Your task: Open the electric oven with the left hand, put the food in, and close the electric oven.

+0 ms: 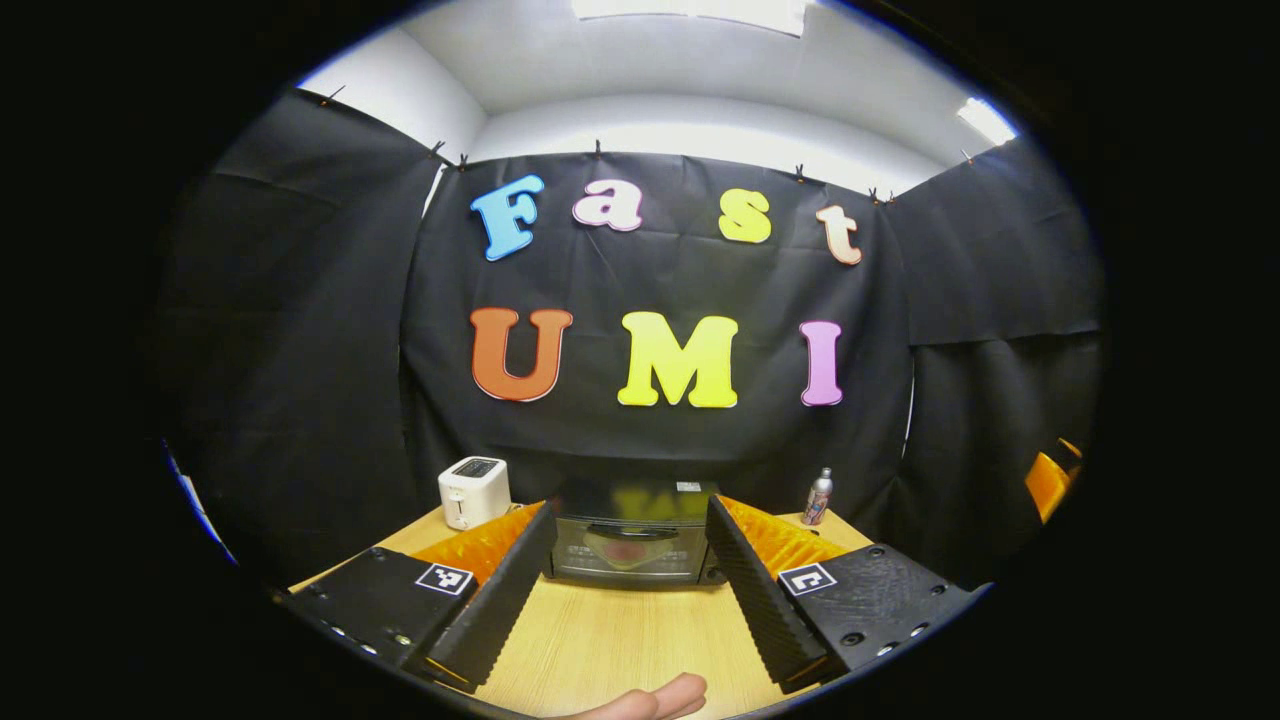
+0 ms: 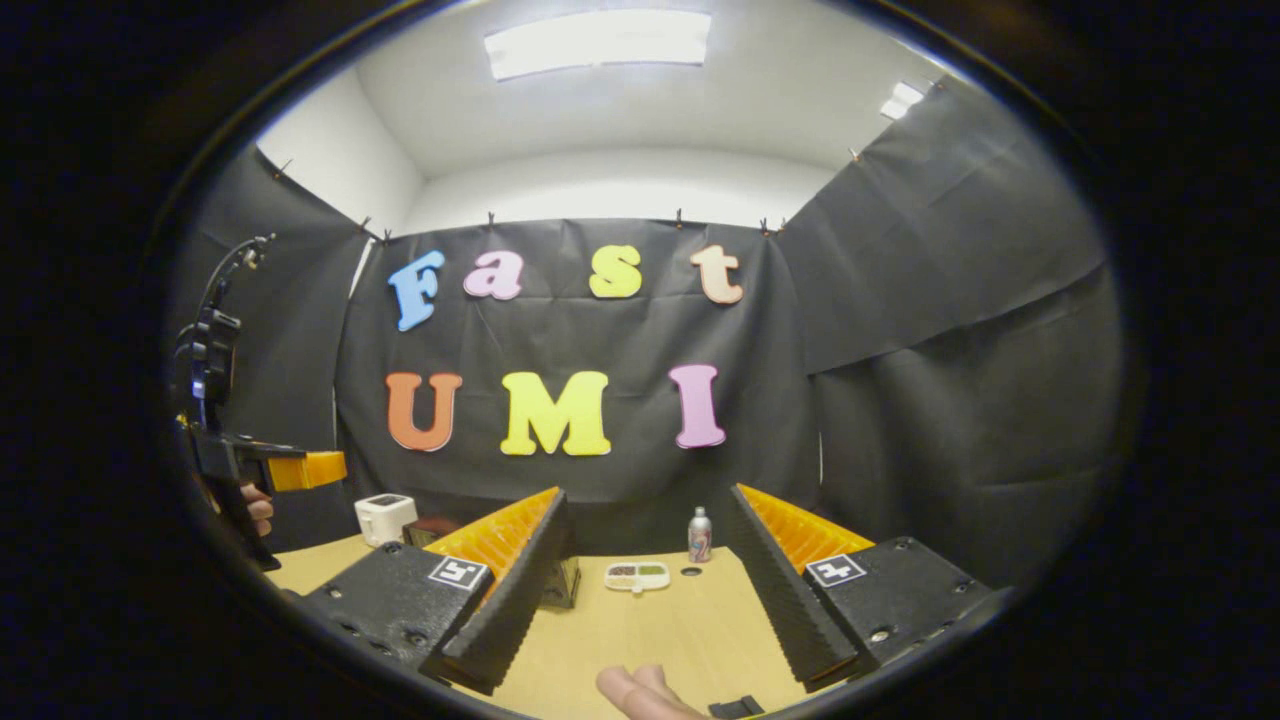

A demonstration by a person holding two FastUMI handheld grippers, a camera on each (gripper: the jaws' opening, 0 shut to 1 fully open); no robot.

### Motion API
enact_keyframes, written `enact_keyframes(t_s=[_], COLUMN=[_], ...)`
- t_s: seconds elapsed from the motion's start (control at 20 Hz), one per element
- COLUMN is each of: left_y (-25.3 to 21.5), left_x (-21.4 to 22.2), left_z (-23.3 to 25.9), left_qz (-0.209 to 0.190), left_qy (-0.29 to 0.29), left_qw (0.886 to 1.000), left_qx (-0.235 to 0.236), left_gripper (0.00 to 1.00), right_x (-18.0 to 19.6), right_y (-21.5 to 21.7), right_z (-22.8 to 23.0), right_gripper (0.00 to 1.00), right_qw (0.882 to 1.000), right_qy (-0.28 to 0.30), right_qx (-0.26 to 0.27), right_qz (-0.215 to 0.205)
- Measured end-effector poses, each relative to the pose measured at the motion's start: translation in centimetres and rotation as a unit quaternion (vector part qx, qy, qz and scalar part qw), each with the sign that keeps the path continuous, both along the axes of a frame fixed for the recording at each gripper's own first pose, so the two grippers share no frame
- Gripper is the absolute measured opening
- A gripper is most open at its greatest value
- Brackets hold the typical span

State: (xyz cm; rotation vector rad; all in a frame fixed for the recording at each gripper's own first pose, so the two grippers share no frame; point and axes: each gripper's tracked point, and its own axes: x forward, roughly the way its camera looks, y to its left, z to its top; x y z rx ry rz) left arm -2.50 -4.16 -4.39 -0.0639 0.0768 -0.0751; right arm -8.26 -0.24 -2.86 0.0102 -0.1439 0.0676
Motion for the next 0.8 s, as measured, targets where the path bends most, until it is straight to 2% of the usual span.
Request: enact_keyframes(t_s=[0.05, 0.1, 0.15, 0.2, 0.25, 0.3, 0.4, 0.45, 0.65, 0.8], left_y=[0.1, 0.1, 0.2, -0.1, -0.2, -0.6, -1.2, -1.5, -2.4, -2.7], left_x=[-1.2, -2.3, -3.4, -4.5, -5.2, -5.9, -7.1, -7.3, -7.8, -7.9], left_z=[0.4, 0.4, 0.0, 0.0, 0.2, -0.1, -0.9, -0.7, -0.7, -1.2], left_qz=[0.0, 0.003, 0.006, 0.004, 0.004, -0.004, -0.011, -0.017, -0.036, -0.037], left_qy=[-0.006, -0.006, 0.001, -0.003, -0.008, -0.005, -0.001, -0.006, -0.017, -0.018], left_qw=[1.0, 1.0, 1.0, 1.0, 1.0, 1.0, 1.0, 1.0, 0.999, 0.999], left_qx=[-0.001, -0.004, -0.007, -0.007, -0.004, -0.004, -0.012, -0.009, 0.01, 0.009], left_gripper=[0.95, 0.95, 0.89, 0.95, 0.95, 0.95, 0.95, 0.95, 0.95, 0.95], right_x=[-0.4, -0.7, -1.1, -1.3, -1.4, -1.4, -1.1, -1.0, -1.1, -0.8], right_y=[0.1, 0.2, 0.4, 0.6, 0.6, 0.6, 0.4, 0.3, 1.7, 1.1], right_z=[0.3, 0.4, 0.3, 0.0, -0.2, -0.3, -0.8, -1.2, -2.4, -2.6], right_gripper=[1.0, 0.96, 0.96, 0.96, 1.0, 0.96, 0.96, 0.96, 0.96, 0.96], right_qw=[1.0, 1.0, 1.0, 1.0, 1.0, 1.0, 1.0, 1.0, 0.998, 0.999], right_qy=[-0.004, -0.007, -0.008, -0.005, -0.004, -0.005, -0.001, 0.004, 0.015, 0.018], right_qx=[-0.002, -0.005, -0.005, -0.007, -0.008, -0.008, -0.009, -0.01, 0.001, -0.008], right_qz=[0.004, 0.007, 0.01, 0.013, 0.015, 0.016, 0.012, 0.012, 0.053, 0.041])
